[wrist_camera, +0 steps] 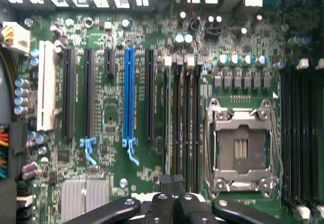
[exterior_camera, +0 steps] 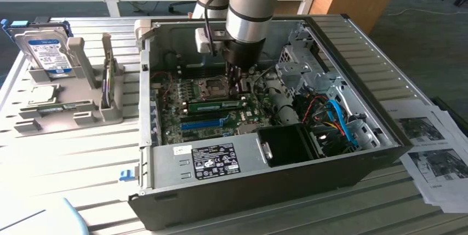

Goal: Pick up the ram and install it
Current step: 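Press down the ram until it locks into place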

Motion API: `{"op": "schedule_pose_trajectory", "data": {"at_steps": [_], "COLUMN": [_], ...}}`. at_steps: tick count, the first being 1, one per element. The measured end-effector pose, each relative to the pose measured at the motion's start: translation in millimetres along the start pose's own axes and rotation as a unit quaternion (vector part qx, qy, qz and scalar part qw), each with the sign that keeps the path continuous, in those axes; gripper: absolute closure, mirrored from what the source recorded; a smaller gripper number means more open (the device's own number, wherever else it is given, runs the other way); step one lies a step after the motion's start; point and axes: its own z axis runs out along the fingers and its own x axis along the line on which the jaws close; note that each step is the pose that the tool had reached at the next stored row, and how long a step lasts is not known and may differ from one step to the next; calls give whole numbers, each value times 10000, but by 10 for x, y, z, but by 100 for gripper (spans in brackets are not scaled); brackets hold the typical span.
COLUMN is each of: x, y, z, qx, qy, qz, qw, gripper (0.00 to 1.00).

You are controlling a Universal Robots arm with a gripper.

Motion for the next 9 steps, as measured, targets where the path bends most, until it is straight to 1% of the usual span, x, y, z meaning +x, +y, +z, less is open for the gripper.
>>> {"op": "schedule_pose_trajectory", "data": {"at_steps": [9], "x": [4], "y": [197], "z": [7], "qx": [0], "qy": [0], "qz": [0], "qw": [10000], "gripper": [91]}}
